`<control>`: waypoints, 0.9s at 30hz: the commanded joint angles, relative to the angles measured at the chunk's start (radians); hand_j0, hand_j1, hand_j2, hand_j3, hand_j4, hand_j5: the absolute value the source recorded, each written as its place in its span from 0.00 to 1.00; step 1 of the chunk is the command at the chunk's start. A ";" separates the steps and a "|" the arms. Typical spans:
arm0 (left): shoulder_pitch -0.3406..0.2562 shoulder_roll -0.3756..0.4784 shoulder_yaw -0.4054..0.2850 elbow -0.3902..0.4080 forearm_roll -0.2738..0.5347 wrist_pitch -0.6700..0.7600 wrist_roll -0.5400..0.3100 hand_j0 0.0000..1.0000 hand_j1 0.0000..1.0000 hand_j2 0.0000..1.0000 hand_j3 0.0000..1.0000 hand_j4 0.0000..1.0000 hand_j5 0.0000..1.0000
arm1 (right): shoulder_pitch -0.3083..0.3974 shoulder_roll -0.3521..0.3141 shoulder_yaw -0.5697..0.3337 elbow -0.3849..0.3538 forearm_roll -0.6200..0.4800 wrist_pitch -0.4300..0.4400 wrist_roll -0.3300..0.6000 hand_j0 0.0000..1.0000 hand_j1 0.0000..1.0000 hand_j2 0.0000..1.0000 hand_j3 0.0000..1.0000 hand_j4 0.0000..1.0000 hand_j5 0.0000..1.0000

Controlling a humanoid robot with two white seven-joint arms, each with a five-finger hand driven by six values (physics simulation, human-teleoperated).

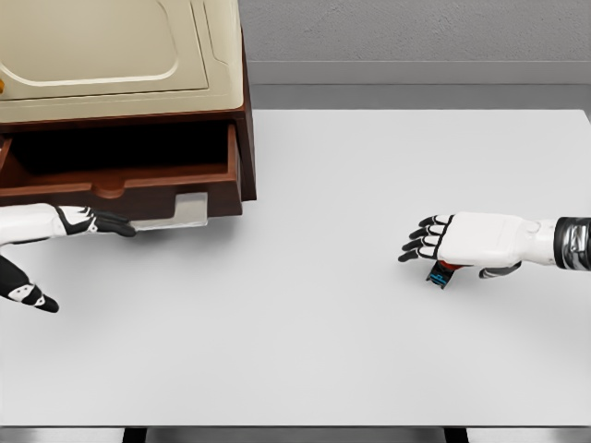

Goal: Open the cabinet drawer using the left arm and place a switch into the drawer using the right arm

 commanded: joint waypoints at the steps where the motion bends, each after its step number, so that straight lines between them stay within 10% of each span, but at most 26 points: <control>1: 0.000 0.015 -0.009 -0.001 0.013 -0.006 0.000 1.00 1.00 1.00 1.00 1.00 1.00 | 0.000 -0.001 0.000 0.001 -0.004 0.002 0.000 1.00 1.00 1.00 1.00 1.00 1.00; 27: -0.049 0.043 -0.010 0.001 0.065 -0.006 -0.022 1.00 1.00 1.00 1.00 1.00 1.00 | 0.000 0.000 -0.002 0.016 -0.004 0.002 0.000 0.77 0.77 0.77 0.77 0.77 0.77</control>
